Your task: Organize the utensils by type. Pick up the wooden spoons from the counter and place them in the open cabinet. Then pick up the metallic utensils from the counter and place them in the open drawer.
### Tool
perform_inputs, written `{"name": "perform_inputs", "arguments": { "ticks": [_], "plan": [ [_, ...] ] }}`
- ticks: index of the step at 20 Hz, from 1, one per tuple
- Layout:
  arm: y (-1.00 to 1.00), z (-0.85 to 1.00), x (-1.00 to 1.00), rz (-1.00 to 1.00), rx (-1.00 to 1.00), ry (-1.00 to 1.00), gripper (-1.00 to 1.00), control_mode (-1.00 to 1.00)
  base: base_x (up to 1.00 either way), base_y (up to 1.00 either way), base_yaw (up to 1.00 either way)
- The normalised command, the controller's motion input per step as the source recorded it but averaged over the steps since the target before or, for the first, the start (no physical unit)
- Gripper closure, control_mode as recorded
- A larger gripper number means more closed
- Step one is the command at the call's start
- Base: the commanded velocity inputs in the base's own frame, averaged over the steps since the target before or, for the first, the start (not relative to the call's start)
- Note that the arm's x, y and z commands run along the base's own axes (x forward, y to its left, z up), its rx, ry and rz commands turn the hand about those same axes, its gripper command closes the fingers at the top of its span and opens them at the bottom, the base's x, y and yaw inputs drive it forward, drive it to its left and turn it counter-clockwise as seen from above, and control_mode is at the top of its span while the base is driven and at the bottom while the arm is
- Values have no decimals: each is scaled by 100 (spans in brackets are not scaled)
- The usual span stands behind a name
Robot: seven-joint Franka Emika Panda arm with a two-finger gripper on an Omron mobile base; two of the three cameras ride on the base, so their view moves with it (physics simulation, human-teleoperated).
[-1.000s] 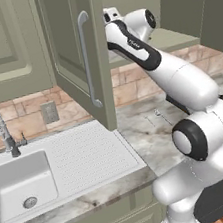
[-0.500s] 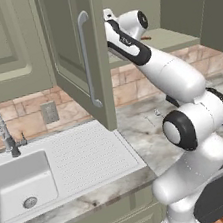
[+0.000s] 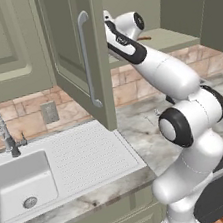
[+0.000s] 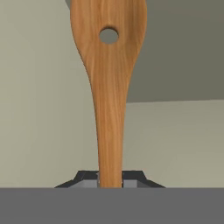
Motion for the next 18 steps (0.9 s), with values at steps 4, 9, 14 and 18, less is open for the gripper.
{"name": "perform_inputs", "arguments": {
  "ticks": [4,9,14,18],
  "plan": [
    [8,-18,23,0,0,0,100,-100,0,0,0],
    [10,-16,24,0,0,0,100,-100,0,0,0],
    [8,-20,23,0,0,0,100,-100,0,0,0],
    [7,-29,15,0,-2,0,-100,-100,0,0,0]
  ]
}}
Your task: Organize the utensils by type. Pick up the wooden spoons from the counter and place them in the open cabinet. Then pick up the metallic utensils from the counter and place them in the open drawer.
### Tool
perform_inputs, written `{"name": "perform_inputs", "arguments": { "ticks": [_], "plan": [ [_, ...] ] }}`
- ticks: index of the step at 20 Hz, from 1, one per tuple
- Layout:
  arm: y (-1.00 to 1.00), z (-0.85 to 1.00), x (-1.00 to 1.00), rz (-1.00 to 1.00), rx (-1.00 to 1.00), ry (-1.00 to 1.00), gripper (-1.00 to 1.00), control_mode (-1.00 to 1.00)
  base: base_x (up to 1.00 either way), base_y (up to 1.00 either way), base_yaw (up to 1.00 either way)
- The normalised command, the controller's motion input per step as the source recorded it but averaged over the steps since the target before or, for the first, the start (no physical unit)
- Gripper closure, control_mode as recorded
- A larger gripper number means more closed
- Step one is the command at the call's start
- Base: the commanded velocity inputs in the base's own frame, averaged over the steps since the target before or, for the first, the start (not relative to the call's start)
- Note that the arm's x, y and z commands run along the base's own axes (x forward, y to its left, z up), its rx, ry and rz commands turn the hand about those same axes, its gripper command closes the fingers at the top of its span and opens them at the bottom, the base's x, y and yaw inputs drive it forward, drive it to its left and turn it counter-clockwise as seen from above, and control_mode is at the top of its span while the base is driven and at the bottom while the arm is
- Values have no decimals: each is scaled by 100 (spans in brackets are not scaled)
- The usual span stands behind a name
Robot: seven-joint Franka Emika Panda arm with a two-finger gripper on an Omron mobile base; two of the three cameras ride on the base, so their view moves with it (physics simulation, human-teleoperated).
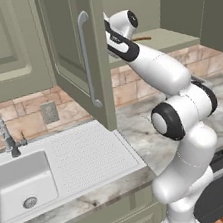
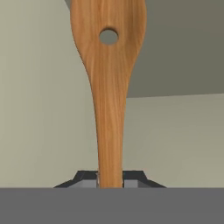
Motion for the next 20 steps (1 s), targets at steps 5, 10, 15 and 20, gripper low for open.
{"name": "perform_inputs", "arguments": {
  "ticks": [5,10,15,20],
  "plan": [
    [3,-39,7,0,-3,1,-100,-100,0,0,0],
    [0,-37,8,0,-1,1,-100,-100,0,0,0],
    [0,-36,4,0,0,2,-100,-100,0,0,0],
    [0,-40,1,0,0,8,-100,-100,0,0,0]
  ]
}}
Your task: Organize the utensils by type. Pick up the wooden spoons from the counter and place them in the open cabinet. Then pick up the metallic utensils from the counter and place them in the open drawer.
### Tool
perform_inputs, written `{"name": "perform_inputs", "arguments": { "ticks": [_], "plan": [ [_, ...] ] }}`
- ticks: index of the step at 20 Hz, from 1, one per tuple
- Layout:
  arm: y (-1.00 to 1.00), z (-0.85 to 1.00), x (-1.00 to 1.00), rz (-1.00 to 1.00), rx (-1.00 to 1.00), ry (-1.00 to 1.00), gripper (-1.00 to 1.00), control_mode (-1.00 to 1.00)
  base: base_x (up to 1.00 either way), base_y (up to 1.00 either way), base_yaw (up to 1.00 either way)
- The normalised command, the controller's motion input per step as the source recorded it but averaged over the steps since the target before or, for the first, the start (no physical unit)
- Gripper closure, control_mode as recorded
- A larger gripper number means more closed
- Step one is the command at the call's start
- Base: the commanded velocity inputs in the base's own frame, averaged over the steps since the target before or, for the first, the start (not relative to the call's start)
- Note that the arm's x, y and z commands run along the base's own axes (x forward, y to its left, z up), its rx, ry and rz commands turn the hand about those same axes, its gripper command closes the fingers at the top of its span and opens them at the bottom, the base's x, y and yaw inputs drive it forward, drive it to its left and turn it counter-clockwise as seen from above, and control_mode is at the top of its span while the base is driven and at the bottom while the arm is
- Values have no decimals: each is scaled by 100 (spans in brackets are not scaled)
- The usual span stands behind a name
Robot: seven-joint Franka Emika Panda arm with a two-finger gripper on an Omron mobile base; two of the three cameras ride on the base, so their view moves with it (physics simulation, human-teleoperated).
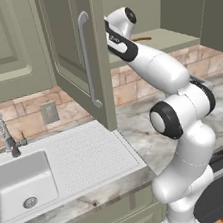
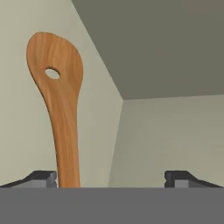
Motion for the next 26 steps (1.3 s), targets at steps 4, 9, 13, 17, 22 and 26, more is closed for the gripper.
{"name": "perform_inputs", "arguments": {
  "ticks": [4,9,13,17,22,26],
  "plan": [
    [0,-41,-2,0,-4,16,-100,-100,0,0,0],
    [0,-35,-13,0,-5,6,-100,-100,0,0,0],
    [0,-44,-18,0,-6,4,-100,-100,0,0,0],
    [0,-48,-18,0,-5,0,-100,-100,0,0,0],
    [0,-32,-9,0,-2,0,-100,-100,0,0,0],
    [0,-23,0,0,0,0,-100,-100,0,0,0]
  ]
}}
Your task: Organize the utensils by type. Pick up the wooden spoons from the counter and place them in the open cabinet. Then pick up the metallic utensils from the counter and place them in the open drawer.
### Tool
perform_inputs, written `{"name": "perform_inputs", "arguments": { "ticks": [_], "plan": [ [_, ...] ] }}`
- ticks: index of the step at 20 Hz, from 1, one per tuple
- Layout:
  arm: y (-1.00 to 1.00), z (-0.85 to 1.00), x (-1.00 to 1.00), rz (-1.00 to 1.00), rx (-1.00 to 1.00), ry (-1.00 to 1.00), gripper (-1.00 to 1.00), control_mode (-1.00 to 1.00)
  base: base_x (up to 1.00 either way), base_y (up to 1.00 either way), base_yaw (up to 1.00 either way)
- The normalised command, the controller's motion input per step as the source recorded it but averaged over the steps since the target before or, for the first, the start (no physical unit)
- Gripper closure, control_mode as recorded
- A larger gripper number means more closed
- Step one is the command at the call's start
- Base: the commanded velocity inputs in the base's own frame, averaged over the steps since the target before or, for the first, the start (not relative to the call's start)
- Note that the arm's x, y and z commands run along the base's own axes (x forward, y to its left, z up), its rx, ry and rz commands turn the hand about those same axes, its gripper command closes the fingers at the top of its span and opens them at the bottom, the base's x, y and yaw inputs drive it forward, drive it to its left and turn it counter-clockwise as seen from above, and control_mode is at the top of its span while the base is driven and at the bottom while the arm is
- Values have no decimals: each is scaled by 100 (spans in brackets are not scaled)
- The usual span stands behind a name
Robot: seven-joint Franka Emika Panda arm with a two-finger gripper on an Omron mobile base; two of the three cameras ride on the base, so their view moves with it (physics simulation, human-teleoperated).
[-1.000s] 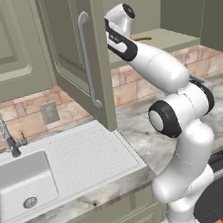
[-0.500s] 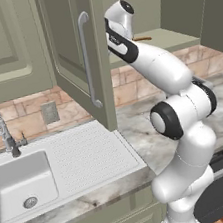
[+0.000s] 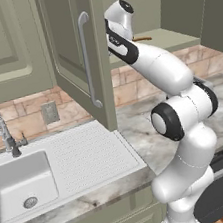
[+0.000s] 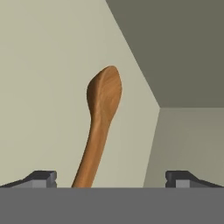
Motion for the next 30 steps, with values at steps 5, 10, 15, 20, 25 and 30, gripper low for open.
{"name": "perform_inputs", "arguments": {
  "ticks": [5,10,15,20,25,30],
  "plan": [
    [-1,-27,16,0,0,0,-100,-100,0,0,0],
    [0,-36,33,0,0,1,-100,-100,0,0,0],
    [0,-30,10,0,0,0,-100,-100,0,0,0],
    [0,-28,-17,0,0,-1,-100,-100,0,0,0],
    [0,-22,-49,0,0,-14,-100,-100,0,0,0],
    [0,-25,-39,0,0,-13,-100,-100,0,0,0]
  ]
}}
